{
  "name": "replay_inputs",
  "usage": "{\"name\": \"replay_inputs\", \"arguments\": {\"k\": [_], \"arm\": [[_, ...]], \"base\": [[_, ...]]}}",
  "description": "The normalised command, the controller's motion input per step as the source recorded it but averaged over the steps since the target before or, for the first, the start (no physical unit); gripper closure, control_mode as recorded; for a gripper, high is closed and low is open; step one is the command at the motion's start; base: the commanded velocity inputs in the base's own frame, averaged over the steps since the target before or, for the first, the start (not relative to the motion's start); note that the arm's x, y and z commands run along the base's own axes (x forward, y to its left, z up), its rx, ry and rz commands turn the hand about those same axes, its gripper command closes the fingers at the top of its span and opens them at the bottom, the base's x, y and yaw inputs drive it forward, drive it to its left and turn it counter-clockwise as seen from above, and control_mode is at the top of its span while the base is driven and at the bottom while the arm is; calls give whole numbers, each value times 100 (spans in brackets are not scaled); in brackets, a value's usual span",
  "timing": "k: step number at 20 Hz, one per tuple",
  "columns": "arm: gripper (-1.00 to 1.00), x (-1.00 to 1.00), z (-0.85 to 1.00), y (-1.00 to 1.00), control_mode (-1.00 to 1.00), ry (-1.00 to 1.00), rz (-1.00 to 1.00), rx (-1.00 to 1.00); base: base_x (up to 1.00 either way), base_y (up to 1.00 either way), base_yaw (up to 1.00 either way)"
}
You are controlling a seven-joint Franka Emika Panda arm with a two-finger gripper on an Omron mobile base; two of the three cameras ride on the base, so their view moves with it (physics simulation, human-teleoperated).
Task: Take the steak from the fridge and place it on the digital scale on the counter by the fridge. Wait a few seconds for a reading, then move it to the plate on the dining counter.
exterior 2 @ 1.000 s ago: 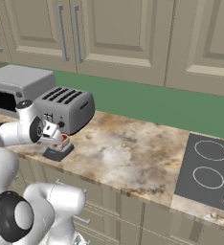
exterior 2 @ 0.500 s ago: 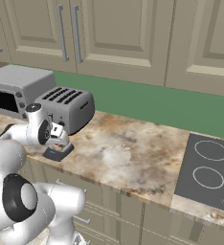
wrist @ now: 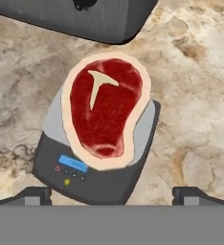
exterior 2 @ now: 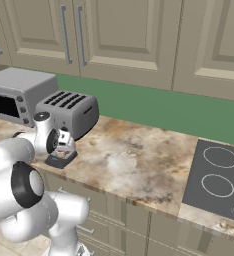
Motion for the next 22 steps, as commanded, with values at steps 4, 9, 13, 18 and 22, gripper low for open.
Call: {"name": "replay_inputs", "arguments": {"k": [4,9,13,18,22], "arm": [[-100,31,-22,0,-100,0,0,0],[-100,38,-20,0,-100,0,0,0],[-100,41,-20,3,-100,1,0,0],[-100,16,-27,14,-100,2,0,0],[-100,0,-38,23,-100,2,0,0]], "base": [[0,0,0],[0,0,0],[0,0,0],[0,0,0],[0,0,0]]}}
